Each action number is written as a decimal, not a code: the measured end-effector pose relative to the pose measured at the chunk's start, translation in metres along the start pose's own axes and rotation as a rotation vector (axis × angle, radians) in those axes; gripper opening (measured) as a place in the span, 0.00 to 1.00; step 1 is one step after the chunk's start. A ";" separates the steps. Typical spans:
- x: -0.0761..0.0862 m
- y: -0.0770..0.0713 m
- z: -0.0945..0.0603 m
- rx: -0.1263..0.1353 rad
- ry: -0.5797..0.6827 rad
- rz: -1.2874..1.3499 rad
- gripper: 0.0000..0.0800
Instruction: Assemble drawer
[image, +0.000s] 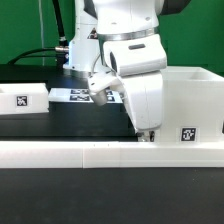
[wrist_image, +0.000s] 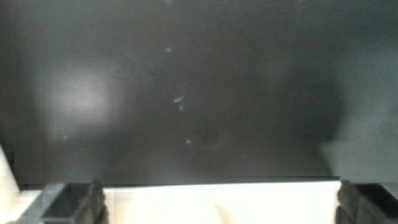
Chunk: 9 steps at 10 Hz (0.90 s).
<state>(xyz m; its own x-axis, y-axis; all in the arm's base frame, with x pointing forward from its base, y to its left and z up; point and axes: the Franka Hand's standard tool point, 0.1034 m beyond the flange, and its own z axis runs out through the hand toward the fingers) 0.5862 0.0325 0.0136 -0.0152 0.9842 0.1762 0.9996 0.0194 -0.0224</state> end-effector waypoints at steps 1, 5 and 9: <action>-0.012 0.000 -0.001 0.001 -0.004 -0.035 0.81; -0.079 0.003 -0.029 -0.013 -0.052 -0.059 0.81; -0.101 -0.045 -0.060 -0.090 -0.086 -0.017 0.81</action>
Offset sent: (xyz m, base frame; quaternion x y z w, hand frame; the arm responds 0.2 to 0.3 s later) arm 0.0081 -0.0684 0.0254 -0.0251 -0.0479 -0.0930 0.9942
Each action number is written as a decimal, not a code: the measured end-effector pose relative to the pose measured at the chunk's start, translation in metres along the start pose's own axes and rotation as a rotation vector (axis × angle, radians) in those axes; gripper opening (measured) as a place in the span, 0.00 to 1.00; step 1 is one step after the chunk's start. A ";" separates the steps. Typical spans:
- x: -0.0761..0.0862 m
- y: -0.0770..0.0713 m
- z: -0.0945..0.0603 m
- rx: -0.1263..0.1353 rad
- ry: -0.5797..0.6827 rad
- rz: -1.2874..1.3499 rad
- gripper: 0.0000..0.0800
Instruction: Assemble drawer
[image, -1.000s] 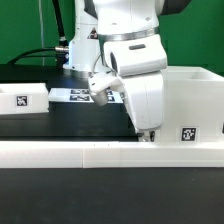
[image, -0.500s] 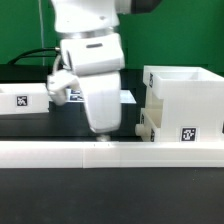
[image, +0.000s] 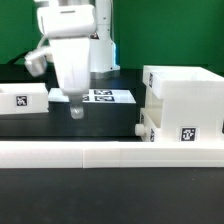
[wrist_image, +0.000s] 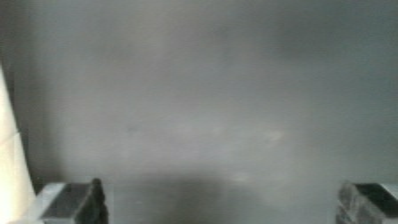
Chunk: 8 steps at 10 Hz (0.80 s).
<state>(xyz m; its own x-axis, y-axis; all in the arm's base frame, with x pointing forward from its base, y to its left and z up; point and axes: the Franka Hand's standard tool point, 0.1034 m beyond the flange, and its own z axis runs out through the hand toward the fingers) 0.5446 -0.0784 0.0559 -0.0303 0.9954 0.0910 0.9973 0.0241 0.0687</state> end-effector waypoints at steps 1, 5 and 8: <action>-0.004 -0.010 -0.003 0.000 -0.006 0.009 0.81; -0.002 -0.009 0.000 0.003 -0.003 0.127 0.81; -0.004 -0.012 0.001 -0.004 -0.001 0.320 0.81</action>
Offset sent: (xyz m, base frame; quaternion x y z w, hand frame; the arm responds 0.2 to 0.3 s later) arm 0.0000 0.0000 0.0000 0.0000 0.0000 0.0000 1.0000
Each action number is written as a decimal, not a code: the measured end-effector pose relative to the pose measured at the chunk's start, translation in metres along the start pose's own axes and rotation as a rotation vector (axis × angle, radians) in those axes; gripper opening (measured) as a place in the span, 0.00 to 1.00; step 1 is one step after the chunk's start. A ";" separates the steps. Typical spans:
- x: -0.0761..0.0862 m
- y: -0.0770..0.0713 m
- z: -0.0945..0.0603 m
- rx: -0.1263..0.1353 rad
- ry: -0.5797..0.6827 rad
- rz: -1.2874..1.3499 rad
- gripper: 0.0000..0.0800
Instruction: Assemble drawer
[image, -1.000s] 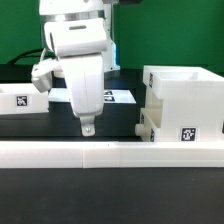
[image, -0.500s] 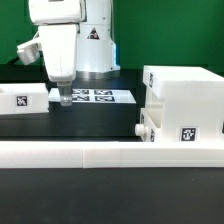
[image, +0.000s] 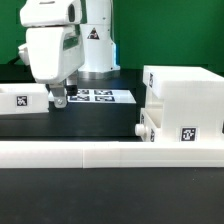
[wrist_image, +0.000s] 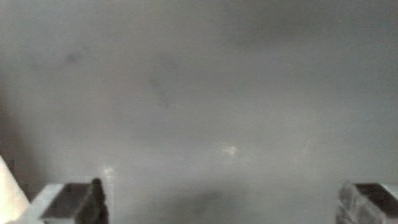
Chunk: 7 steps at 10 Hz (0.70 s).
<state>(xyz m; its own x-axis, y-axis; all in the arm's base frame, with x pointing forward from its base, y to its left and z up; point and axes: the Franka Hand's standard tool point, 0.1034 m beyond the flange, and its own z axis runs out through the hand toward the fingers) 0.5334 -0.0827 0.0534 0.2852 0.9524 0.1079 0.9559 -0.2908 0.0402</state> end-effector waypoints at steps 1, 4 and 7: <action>-0.007 -0.006 0.002 -0.013 0.005 0.052 0.81; -0.035 -0.047 -0.010 -0.076 0.006 0.373 0.81; -0.044 -0.058 -0.015 -0.075 0.005 0.591 0.81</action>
Offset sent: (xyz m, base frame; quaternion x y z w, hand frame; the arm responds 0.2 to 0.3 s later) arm -0.0635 -0.0195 0.0044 -0.0227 -0.0063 0.2308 0.9727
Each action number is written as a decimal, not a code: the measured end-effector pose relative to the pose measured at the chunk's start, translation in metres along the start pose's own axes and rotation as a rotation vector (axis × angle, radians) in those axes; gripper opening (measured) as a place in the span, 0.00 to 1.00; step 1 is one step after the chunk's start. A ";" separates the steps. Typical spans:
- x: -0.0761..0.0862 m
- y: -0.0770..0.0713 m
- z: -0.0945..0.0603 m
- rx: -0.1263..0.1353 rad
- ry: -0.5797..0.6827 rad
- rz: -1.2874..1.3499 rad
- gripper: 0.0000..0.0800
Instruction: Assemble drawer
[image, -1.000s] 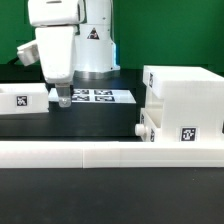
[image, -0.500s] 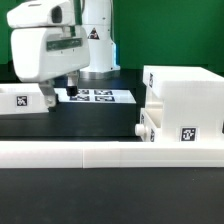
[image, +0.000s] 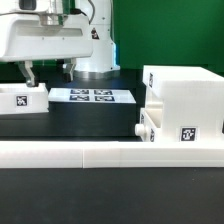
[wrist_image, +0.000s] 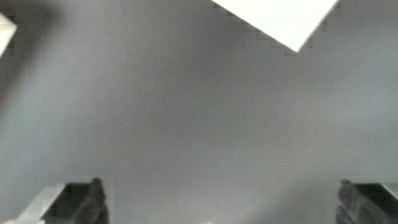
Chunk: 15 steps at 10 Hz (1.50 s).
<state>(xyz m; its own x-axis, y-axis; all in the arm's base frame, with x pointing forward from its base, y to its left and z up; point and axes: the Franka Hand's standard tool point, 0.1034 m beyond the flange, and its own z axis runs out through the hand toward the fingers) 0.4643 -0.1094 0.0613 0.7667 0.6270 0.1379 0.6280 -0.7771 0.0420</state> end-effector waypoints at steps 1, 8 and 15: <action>0.000 0.000 0.000 0.001 -0.001 0.022 0.81; -0.046 -0.016 0.000 0.012 -0.046 0.262 0.81; -0.064 -0.026 0.004 0.028 -0.069 0.282 0.81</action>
Offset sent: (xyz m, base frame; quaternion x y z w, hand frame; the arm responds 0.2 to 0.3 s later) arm 0.0000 0.0000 0.0000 0.0000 0.0000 0.1938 0.9810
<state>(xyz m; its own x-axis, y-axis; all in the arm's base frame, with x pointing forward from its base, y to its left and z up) 0.3994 -0.1287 0.0477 0.9183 0.3891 0.0728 0.3912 -0.9202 -0.0162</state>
